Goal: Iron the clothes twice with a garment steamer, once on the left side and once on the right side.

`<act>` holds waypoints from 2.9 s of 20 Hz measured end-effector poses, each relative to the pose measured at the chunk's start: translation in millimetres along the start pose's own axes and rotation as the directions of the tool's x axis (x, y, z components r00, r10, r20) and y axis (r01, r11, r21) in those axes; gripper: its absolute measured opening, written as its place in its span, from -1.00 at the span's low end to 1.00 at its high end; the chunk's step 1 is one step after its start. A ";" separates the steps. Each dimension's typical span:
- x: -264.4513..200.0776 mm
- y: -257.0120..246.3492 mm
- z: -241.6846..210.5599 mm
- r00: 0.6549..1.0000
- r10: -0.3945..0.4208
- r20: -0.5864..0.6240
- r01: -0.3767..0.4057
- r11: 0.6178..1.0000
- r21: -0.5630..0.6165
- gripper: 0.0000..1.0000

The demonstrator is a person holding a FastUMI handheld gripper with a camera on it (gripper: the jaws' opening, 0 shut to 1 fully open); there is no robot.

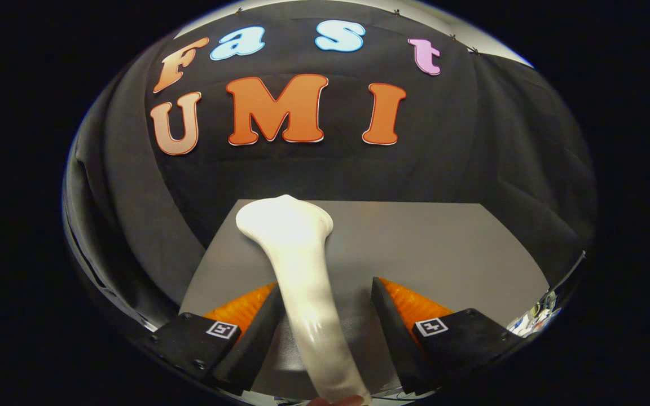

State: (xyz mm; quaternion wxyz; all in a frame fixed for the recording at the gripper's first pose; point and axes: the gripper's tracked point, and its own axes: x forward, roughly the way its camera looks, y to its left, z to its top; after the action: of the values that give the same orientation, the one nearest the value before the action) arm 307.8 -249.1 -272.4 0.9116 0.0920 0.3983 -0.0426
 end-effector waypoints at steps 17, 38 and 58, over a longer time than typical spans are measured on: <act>-60.4 0.8 -17.5 0.970 -0.102 0.220 0.086 0.993 0.078 -0.13; -368.0 180.0 -23.8 0.798 0.036 0.602 0.023 0.996 -0.089 -0.14; -263.0 251.8 19.8 0.784 -0.008 0.621 0.037 0.999 -0.034 -0.14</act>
State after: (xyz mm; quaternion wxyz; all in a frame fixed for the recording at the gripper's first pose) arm 181.4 -5.3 -32.6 0.9931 0.0478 0.0783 -0.0726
